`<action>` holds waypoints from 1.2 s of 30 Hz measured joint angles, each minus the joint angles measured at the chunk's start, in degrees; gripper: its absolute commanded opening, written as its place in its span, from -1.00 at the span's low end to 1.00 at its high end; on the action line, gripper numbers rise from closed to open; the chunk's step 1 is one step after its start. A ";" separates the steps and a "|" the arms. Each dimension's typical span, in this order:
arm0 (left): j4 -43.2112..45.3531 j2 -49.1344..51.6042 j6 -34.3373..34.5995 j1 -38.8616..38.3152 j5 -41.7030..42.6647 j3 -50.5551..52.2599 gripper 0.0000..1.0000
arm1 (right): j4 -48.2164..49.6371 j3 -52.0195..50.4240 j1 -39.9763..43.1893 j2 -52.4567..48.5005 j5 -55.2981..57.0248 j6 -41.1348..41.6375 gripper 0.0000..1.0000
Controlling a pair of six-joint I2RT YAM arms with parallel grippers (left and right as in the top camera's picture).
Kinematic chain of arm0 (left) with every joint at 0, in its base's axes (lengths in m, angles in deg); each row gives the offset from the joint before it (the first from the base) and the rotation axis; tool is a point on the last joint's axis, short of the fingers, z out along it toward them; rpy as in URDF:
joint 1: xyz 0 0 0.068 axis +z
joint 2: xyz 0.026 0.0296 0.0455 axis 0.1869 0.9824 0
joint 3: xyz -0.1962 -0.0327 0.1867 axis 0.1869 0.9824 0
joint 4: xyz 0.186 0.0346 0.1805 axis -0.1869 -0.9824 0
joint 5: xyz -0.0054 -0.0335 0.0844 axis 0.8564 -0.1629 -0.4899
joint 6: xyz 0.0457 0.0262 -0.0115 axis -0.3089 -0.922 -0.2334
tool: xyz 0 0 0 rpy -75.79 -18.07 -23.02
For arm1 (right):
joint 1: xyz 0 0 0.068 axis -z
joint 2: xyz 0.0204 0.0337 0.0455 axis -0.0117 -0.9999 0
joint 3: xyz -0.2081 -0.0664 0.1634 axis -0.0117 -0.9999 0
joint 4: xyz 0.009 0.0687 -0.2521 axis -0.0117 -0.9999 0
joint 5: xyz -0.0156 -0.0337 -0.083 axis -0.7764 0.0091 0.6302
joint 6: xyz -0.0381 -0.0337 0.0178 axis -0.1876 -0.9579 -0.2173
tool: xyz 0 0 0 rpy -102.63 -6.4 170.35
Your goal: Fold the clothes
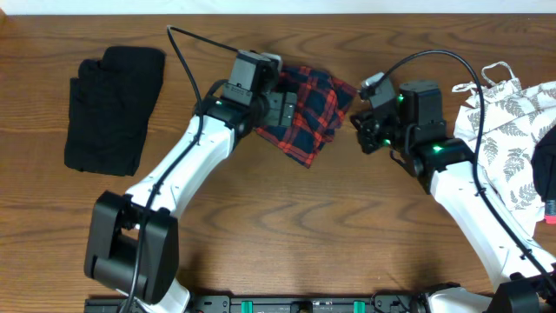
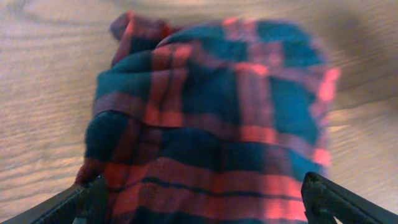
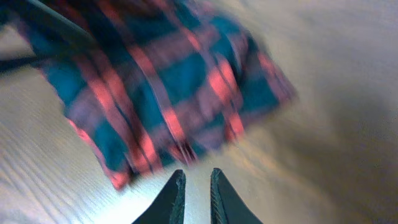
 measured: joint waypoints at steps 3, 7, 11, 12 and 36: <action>0.28 1.53 -0.59 2.32 0.20 0.09 0.97 | 5.16 0.00 -2.14 -0.13 -0.68 0.00 -0.79; 2.16 3.87 -1.18 4.59 1.55 0.17 0.97 | 13.03 0.00 -4.79 -2.34 0.13 0.00 -0.83; 3.89 6.80 -1.22 4.52 2.58 0.17 0.97 | 21.90 0.07 -5.99 -7.96 1.29 0.42 -0.82; 4.17 7.50 -1.22 4.46 2.91 0.17 0.97 | 24.06 0.04 -6.19 -10.05 1.70 0.85 -0.83; 10.88 17.05 -1.16 7.10 1.27 0.17 0.96 | 41.00 2.05 -5.90 -37.05 2.32 9.90 -0.69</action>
